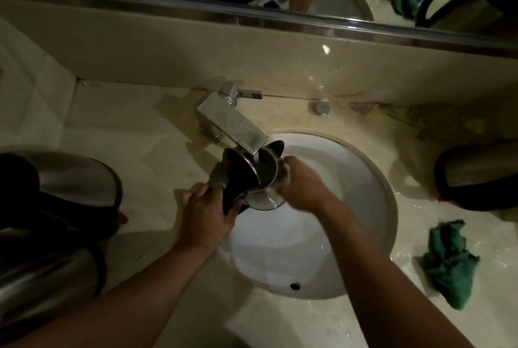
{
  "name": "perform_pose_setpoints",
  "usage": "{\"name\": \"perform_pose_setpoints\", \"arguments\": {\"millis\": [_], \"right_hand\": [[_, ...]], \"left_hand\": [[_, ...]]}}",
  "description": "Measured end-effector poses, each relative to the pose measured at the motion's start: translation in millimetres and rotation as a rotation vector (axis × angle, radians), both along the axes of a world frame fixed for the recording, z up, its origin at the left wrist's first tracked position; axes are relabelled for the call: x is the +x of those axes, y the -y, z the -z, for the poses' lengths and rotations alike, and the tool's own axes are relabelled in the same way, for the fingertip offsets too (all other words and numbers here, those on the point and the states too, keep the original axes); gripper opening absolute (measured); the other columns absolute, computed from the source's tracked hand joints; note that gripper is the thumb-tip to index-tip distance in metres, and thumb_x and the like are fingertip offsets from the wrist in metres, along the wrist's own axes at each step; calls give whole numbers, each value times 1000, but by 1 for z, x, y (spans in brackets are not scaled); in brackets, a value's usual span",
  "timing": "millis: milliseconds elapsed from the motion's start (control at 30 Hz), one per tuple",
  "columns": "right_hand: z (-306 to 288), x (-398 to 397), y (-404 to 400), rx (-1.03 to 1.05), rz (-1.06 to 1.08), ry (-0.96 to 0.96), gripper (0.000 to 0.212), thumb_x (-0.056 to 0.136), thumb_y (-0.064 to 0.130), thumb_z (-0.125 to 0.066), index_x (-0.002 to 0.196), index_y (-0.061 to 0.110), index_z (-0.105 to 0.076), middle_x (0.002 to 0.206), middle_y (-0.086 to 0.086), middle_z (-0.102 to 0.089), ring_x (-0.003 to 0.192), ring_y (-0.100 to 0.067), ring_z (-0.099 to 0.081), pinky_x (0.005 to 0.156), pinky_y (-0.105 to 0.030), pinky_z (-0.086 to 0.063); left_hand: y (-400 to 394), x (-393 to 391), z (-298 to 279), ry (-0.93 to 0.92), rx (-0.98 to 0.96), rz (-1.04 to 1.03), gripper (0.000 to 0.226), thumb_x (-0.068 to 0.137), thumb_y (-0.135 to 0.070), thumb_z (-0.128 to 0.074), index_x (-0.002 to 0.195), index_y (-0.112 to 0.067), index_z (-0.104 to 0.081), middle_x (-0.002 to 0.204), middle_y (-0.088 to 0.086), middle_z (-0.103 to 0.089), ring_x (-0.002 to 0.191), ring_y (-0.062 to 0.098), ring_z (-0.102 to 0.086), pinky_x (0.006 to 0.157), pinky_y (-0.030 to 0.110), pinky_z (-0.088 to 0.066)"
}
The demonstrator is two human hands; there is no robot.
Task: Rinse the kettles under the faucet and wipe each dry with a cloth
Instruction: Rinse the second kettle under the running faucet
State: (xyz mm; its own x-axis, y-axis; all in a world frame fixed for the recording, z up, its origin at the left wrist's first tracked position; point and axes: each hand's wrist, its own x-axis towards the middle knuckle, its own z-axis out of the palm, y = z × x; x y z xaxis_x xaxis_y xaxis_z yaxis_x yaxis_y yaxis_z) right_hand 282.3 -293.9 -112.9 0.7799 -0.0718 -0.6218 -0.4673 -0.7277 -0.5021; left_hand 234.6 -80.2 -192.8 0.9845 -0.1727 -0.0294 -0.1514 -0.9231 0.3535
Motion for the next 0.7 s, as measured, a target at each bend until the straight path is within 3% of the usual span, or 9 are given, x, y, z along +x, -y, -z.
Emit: {"name": "perform_pose_setpoints", "arguments": {"millis": [100,200,267,333,400,500,533,600,700], "right_hand": [[-51,40,1,1,188,272,51,100,18,-58,150,11,-49,150,-10,-54,137,-24,-52,102,-27,-43],[-84,74,-34,209,154,323,48,106,31,-50,150,13,-46,142,-5,-56,111,-18,-62,82,-15,-51],[-78,84,-55,209,60,264,30,106,36,-47,122,16,-62,127,-13,-64,105,-30,-67,88,-37,-59],[-71,83,-63,159,51,277,28,103,34,-45,80,24,-57,110,-23,-69,103,-40,-68,89,-47,-58],[-72,81,-55,141,74,321,37,103,33,-45,69,20,-53,90,-18,-71,84,-33,-70,76,-39,-56],[-86,76,-40,173,52,305,34,107,32,-45,92,10,-66,79,0,-64,62,0,-61,58,-19,-47],[-91,71,-39,199,31,265,31,108,31,-45,104,9,-67,85,2,-64,62,4,-61,59,-17,-45],[-94,50,-38,155,-38,271,29,107,32,-47,122,13,-63,111,-2,-67,87,3,-64,77,-24,-44],[-92,-15,-50,6,-203,612,30,100,23,-49,126,14,-62,143,-7,-55,129,-25,-53,105,-35,-43]], "left_hand": [[-2,0,2,5,19,15,41,90,-51,-57,81,-12,-62,72,11,-66,77,31,-61,74,41,-37],[-3,0,1,-11,43,31,37,85,-48,-59,77,-12,-62,70,11,-63,73,33,-61,73,41,-34],[-3,-1,-1,-31,30,35,34,82,-46,-60,75,-13,-61,69,10,-62,73,33,-61,71,40,-35],[-3,-1,-1,-38,10,34,33,80,-47,-60,74,-15,-60,68,7,-61,74,32,-60,71,39,-35],[-5,0,1,-73,-5,25,30,79,-48,-64,76,-18,-60,70,4,-62,79,31,-60,73,39,-36],[-7,-1,4,-86,-19,35,30,80,-48,-68,80,-19,-62,75,4,-65,84,30,-63,80,45,-45],[-6,-1,4,-84,-22,44,31,81,-49,-67,81,-18,-63,76,5,-67,85,31,-64,80,46,-46],[-5,-1,2,-95,-20,36,35,81,-50,-65,84,-16,-66,77,7,-69,84,31,-65,79,46,-48],[-6,0,-4,-68,-46,21,28,80,-45,-61,78,-17,-63,73,6,-66,82,33,-64,76,45,-46]]}}
